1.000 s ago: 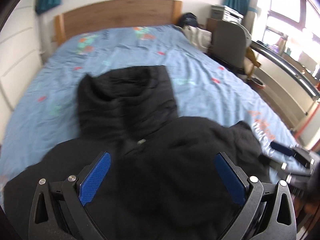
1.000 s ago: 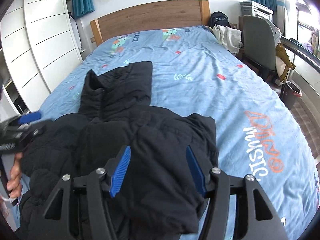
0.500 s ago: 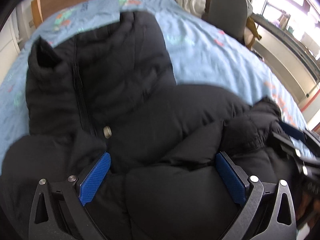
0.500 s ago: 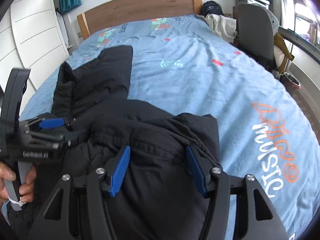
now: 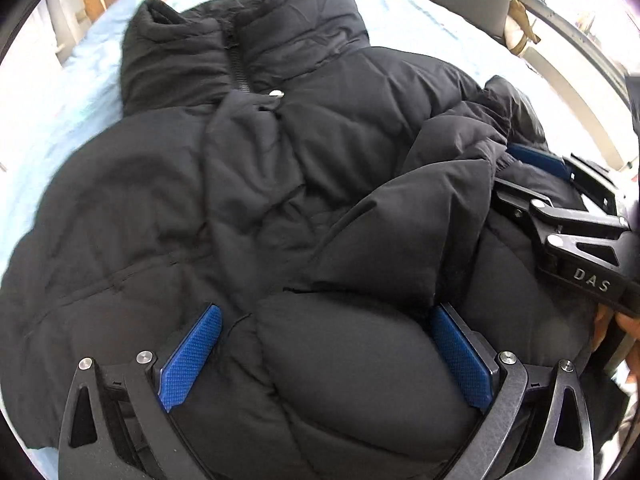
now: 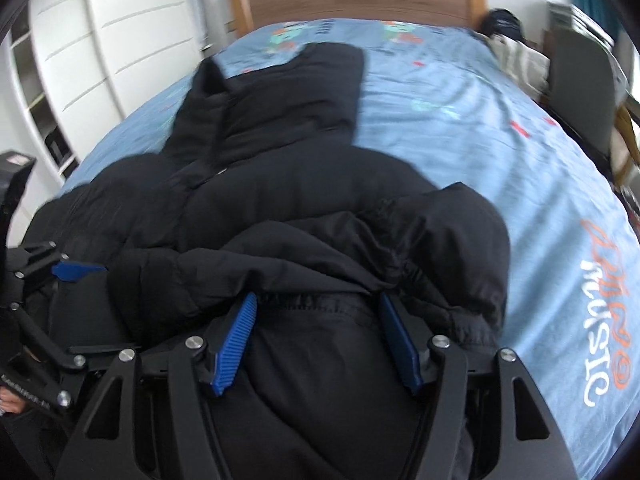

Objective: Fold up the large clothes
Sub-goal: 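Lay the sleeve on the coat body and open the right gripper, then move the left gripper to the other sleeve's cuff, then grasp the other sleeve cuff with the left gripper, then fold the held sleeve across the coat body and open the left gripper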

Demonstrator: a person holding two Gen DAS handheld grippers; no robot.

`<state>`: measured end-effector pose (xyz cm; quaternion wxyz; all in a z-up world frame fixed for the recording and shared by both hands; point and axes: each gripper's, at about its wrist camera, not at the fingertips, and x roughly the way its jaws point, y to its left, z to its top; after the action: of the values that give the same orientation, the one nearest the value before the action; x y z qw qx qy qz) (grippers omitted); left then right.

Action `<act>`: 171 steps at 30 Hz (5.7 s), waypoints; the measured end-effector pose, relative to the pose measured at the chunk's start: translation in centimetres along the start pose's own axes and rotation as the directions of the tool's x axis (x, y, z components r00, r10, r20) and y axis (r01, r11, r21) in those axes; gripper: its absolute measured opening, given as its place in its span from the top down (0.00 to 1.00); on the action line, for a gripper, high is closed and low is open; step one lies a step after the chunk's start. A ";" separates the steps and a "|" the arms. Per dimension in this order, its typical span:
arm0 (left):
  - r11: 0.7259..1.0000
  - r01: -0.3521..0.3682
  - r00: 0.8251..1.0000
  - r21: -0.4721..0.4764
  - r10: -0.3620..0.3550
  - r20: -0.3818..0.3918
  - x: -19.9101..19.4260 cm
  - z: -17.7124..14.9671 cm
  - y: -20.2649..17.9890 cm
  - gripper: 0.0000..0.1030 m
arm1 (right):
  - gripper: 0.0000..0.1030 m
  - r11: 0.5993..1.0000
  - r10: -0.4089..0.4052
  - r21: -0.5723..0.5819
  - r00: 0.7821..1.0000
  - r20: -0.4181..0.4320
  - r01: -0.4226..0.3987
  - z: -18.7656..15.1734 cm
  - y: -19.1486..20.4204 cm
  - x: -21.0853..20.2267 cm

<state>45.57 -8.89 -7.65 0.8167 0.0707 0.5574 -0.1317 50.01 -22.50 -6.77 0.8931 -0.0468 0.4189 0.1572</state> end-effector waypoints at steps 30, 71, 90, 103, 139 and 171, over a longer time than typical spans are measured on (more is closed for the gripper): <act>0.983 0.018 0.972 -0.180 0.025 0.235 -14.2 -10.3 4.6 0.01 | 0.39 0.986 -0.121 0.114 0.993 0.015 0.118 -4.8 3.6 -14.3; 0.763 -0.119 0.911 -0.635 0.338 0.235 -23.2 -33.3 27.4 0.01 | 0.39 0.987 -0.147 0.070 0.986 0.084 0.141 -11.6 18.6 -29.4; 0.504 0.197 0.951 -0.841 0.112 0.290 -13.0 -31.7 39.9 0.06 | 0.39 0.974 -0.189 0.120 0.981 -0.052 0.194 -9.2 14.8 -19.8; 0.318 0.402 0.906 -0.858 -0.005 0.423 -7.4 -29.4 44.2 0.46 | 0.39 0.968 -0.198 0.136 0.976 -0.093 0.209 -8.8 13.7 -17.3; 0.799 0.292 0.856 -0.525 0.026 0.516 -22.8 -14.9 28.9 0.91 | 0.39 0.946 -0.170 0.291 0.983 0.073 0.142 -11.9 8.8 -25.7; 0.932 0.226 0.962 -0.283 -0.169 0.214 -11.4 -11.9 7.0 0.73 | 0.39 0.911 -0.177 0.391 0.980 0.090 0.129 -18.6 2.9 -28.5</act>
<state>33.04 2.45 -1.64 0.8487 -0.1254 0.4966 -0.1318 18.36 -30.59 3.10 0.9186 0.1058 0.3807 0.0045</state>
